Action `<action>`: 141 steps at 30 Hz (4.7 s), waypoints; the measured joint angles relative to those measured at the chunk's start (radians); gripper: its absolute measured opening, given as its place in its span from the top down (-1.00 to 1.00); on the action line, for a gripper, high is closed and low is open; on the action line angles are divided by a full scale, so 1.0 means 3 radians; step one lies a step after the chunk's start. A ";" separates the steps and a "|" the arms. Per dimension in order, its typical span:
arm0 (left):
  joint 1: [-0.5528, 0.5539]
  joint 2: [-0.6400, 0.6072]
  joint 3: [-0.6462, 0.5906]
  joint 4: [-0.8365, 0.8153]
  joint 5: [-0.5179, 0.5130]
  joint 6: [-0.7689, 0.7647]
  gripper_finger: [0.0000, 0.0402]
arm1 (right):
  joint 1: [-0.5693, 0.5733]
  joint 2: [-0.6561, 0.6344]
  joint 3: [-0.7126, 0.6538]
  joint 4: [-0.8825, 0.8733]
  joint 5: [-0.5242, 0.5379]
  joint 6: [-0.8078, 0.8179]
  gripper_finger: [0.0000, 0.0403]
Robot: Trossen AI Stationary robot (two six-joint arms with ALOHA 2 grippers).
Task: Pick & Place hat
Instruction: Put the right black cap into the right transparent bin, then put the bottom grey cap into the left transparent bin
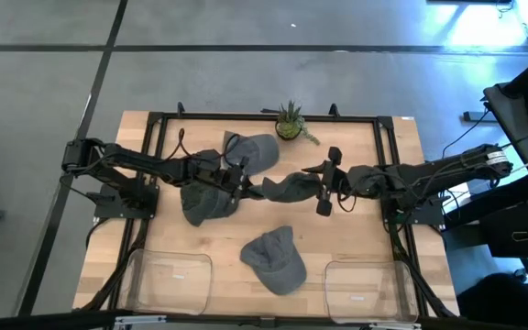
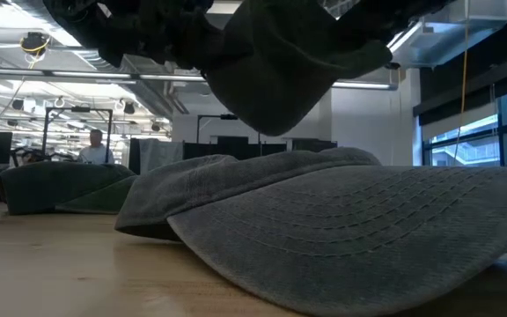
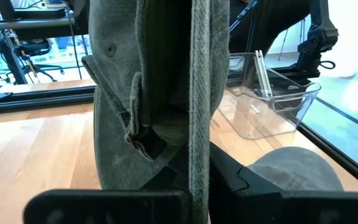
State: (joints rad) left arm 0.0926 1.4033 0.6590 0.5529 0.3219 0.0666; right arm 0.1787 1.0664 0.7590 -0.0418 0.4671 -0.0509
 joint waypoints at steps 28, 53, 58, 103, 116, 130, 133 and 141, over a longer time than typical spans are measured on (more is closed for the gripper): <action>-0.0070 -0.0004 0.0001 -0.0134 -0.0968 0.0090 0.48 | 0.0235 -0.0043 0.0864 -0.1444 0.0204 0.0482 0.83; 0.0006 -0.0005 0.0001 -0.0499 -0.1014 0.0370 0.37 | 0.0879 -0.0042 0.1927 -0.3150 -0.0501 0.3388 0.83; 0.0006 -0.0005 0.0001 -0.0537 -0.1014 0.0373 0.37 | 0.1006 -0.0038 0.2094 -0.3308 -0.1026 0.4126 0.83; 0.0006 -0.0004 0.0003 -0.0158 -0.1012 0.0101 0.37 | 0.2848 0.1755 0.2458 -0.4471 -0.1047 0.5694 0.75; 0.0006 -0.0004 0.0003 -0.0106 -0.1019 0.0081 0.37 | 0.2836 0.2211 0.2455 -0.5090 -0.1535 0.5460 0.65; 0.0006 -0.0003 0.0003 -0.0084 -0.1026 0.0081 0.38 | 0.2731 0.2269 0.2455 -0.5075 -0.1723 0.5335 0.28; 0.0006 -0.0003 0.0003 -0.0085 -0.1025 0.0082 0.38 | 0.2692 0.2269 0.2455 -0.5076 -0.1569 0.5284 0.10; 0.0003 -0.0003 0.0003 -0.0109 -0.1014 0.0080 0.37 | 0.2620 0.2210 0.2455 -0.5094 -0.1538 0.5043 -0.27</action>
State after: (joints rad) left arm 0.0937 1.4025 0.6598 0.5201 0.0177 0.0906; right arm 0.9648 1.7294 1.4956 -1.5700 0.0056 1.4621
